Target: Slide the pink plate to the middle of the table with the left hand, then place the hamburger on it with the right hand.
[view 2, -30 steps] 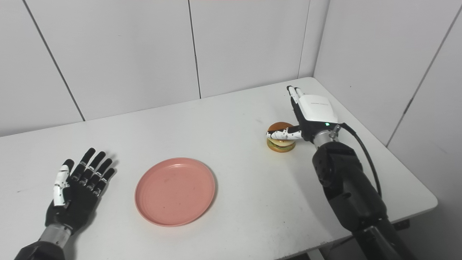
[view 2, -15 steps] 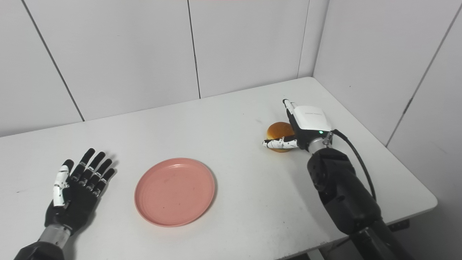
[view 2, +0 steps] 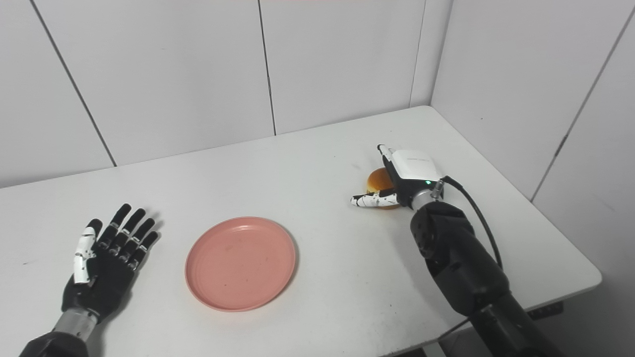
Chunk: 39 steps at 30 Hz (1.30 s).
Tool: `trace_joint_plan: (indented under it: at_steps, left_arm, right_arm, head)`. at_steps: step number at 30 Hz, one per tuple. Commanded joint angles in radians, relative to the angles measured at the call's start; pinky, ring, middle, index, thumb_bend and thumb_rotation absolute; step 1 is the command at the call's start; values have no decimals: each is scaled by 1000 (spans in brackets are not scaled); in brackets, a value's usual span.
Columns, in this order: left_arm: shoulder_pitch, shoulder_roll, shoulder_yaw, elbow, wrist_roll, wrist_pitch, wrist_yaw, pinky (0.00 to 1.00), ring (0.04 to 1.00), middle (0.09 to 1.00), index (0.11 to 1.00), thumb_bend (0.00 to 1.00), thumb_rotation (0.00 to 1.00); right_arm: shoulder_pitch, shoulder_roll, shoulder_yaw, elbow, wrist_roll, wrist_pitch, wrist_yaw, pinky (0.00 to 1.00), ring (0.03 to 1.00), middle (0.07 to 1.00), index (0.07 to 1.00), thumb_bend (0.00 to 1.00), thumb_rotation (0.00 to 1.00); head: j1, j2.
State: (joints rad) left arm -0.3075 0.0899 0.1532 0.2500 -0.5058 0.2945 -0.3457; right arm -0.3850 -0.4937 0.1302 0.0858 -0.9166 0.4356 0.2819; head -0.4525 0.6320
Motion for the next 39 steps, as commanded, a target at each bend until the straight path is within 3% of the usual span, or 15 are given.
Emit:
trace_joint_plan:
  at_steps: [1, 10, 16, 24, 25, 26, 33, 39]
  left_arm:
    - [16, 10, -2, 1, 14, 25, 19, 980, 951, 955, 957, 337, 1000]
    - [20, 8, -9, -13, 13, 30, 27, 975, 949, 954, 955, 335, 1000]
    - [21, 4, -11, -20, 12, 34, 35, 980, 956, 958, 955, 334, 1000]
    - [22, 2, -17, -25, 18, 34, 48, 980, 953, 958, 956, 338, 1000]
    - [23, 2, -17, -26, 19, 34, 50, 974, 951, 956, 955, 338, 1000]
    - [23, 2, -18, -28, 20, 34, 50, 972, 950, 956, 954, 339, 1000]
    - [21, 0, -17, -32, 12, 38, 47, 977, 956, 960, 957, 335, 1000]
    - [19, -5, -18, -35, 12, 40, 52, 976, 956, 959, 954, 333, 1000]
  right_arm:
    - [-62, -31, -2, -5, -16, 26, -4, 749, 886, 935, 962, 1000, 693]
    - [-92, -64, 16, 34, -25, 33, 41, 736, 881, 928, 926, 1000, 633]
    - [-102, -53, -11, 38, -74, 34, 97, 679, 841, 897, 912, 1000, 583]
    - [-93, -36, -57, 30, -21, 29, 46, 382, 469, 556, 620, 739, 258]
    - [-91, -38, -57, 31, -12, 26, 37, 313, 390, 482, 541, 607, 192]
    - [-90, -39, -56, 29, -3, 24, 30, 289, 364, 457, 515, 562, 169]
    - [-80, -37, -62, -5, 42, 18, -35, 233, 307, 401, 486, 512, 136]
    - [-81, -44, -67, -69, 76, 14, -44, 243, 319, 418, 488, 511, 133]
  head:
    - [3, 1]
    - [10, 7]
    - [15, 9]
    - [18, 13]
    - [18, 13]
    - [21, 15]
    - [27, 18]
    - [37, 18]
